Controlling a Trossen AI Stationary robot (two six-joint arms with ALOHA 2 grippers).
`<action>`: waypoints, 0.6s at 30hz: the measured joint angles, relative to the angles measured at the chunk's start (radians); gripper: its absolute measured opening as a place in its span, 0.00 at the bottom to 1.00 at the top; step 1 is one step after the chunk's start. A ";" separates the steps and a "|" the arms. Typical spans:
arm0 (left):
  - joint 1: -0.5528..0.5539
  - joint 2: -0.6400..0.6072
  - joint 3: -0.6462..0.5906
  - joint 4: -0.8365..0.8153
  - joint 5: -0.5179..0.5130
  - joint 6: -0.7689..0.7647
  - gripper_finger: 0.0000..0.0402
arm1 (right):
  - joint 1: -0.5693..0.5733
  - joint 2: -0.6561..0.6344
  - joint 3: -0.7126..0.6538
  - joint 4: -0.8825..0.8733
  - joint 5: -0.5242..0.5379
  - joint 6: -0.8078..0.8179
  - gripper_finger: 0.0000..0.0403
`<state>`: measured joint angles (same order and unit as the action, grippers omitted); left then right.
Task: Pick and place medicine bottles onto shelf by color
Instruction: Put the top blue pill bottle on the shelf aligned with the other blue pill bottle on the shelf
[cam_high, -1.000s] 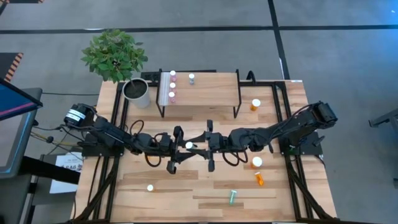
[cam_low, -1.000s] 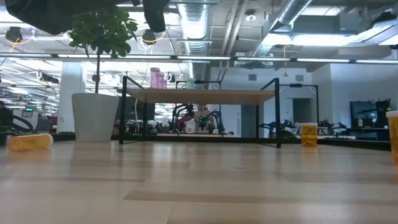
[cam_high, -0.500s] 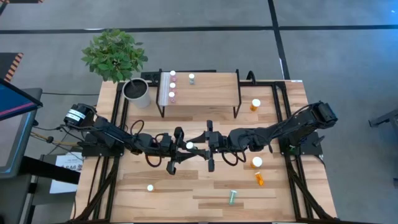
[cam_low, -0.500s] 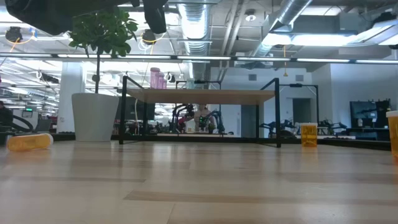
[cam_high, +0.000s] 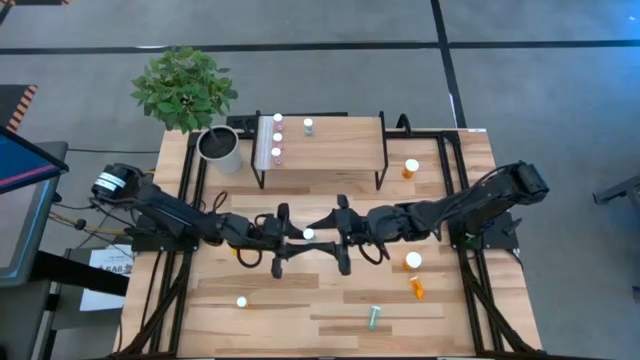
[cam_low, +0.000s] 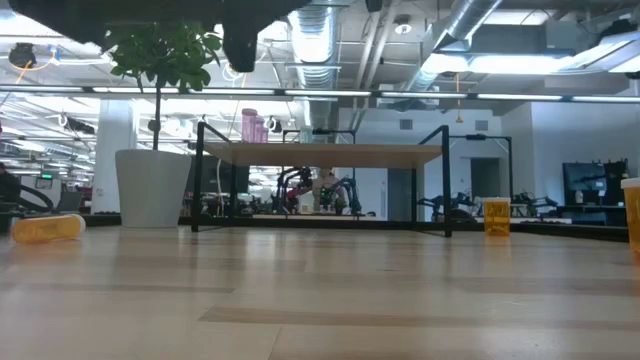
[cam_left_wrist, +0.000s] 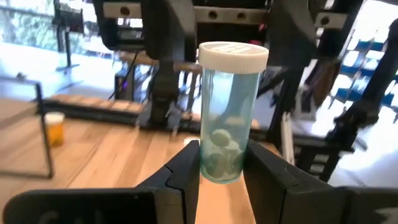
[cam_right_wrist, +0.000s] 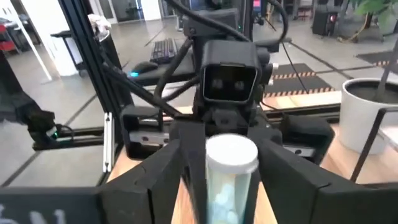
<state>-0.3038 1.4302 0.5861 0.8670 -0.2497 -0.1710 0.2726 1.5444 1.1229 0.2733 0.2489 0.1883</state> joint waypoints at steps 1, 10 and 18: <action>0.000 -0.017 0.000 -0.041 -0.003 -0.002 0.23 | -0.001 -0.005 0.000 -0.024 0.000 0.007 0.59; 0.000 -0.098 0.000 -0.256 -0.053 -0.007 0.23 | -0.041 -0.009 0.000 -0.076 -0.063 0.069 0.60; 0.000 -0.097 0.000 -0.274 -0.063 0.003 0.23 | -0.074 0.016 0.000 -0.079 -0.098 0.095 0.60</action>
<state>-0.3038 1.3327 0.5861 0.5929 -0.3129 -0.1677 0.1989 1.5604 1.1230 0.1947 0.1509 0.2835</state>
